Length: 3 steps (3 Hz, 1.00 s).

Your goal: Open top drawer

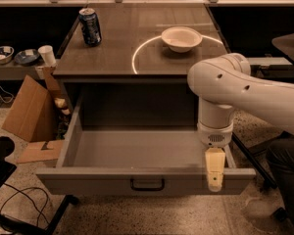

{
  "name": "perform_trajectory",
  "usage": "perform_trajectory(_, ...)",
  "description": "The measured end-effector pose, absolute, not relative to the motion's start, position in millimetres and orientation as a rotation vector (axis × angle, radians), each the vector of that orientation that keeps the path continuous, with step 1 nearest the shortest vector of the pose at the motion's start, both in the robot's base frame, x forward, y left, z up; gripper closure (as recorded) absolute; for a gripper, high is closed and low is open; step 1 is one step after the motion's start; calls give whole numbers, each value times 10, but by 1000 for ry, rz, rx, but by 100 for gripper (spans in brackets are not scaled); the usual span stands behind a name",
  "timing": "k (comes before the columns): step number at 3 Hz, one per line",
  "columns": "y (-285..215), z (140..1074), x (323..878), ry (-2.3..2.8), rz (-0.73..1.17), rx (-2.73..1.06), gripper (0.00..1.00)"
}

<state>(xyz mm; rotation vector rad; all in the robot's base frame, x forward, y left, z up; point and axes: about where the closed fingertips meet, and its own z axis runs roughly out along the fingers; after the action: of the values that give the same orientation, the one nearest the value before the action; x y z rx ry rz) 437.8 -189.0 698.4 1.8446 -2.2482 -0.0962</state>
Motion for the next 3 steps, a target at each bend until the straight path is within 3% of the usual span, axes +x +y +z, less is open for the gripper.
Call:
perform_trajectory(2, -1852, 6804, 4373, -2249, -177, 1819, 0)
perform_trajectory(3, -1835, 6669, 3979, -2239, -290, 1758, 18)
